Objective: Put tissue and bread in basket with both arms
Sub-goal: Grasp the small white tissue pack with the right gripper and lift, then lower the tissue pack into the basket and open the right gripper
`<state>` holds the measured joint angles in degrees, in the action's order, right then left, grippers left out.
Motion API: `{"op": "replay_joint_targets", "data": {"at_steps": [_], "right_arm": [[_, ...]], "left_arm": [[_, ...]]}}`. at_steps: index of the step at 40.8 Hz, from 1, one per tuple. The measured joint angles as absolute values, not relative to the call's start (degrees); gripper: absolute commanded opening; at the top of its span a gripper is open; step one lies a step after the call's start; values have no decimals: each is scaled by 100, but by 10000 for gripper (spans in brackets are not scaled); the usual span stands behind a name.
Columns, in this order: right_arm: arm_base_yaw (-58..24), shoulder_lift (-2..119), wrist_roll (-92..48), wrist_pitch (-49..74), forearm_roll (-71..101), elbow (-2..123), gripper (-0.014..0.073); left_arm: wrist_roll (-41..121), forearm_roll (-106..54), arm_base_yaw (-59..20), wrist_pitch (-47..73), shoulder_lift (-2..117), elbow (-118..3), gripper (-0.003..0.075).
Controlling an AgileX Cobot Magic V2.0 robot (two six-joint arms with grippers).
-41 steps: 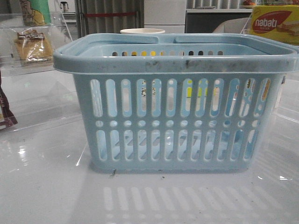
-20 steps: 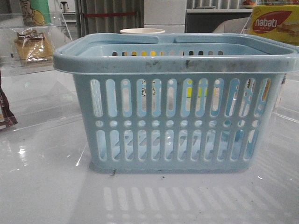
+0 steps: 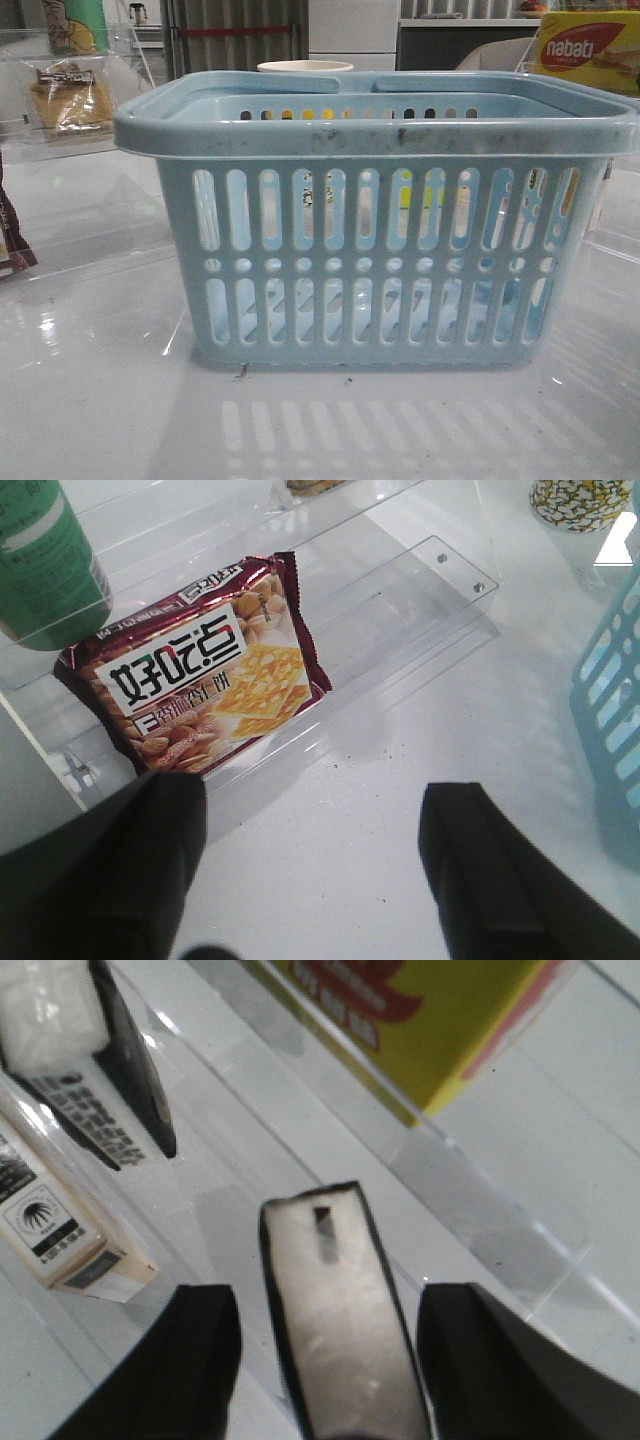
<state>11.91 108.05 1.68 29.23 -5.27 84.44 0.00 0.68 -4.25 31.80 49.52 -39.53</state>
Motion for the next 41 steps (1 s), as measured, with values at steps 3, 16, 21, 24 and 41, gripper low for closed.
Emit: {"op": "replay_joint_targets", "data": {"at_steps": [3,16,21,24,41], "right_arm": [[1191,10847,168,2913,-538,8447,292],[1191,10650,168,2914,-538,8468,235],[1123,10201,168,3028,-489,8545,235],[1030,9817,168,3158,-406,8559,235],[-577,8203,168,4026,-97,8583,235]], "left_arm": [[0,68,-425,3170,4952,-3953,517],[0,68,-425,3137,4952,-3953,517],[0,68,-425,3110,4952,-3953,517],[0,68,-425,3100,4952,-3953,517],[0,68,-425,3100,4952,-3953,517]]}}
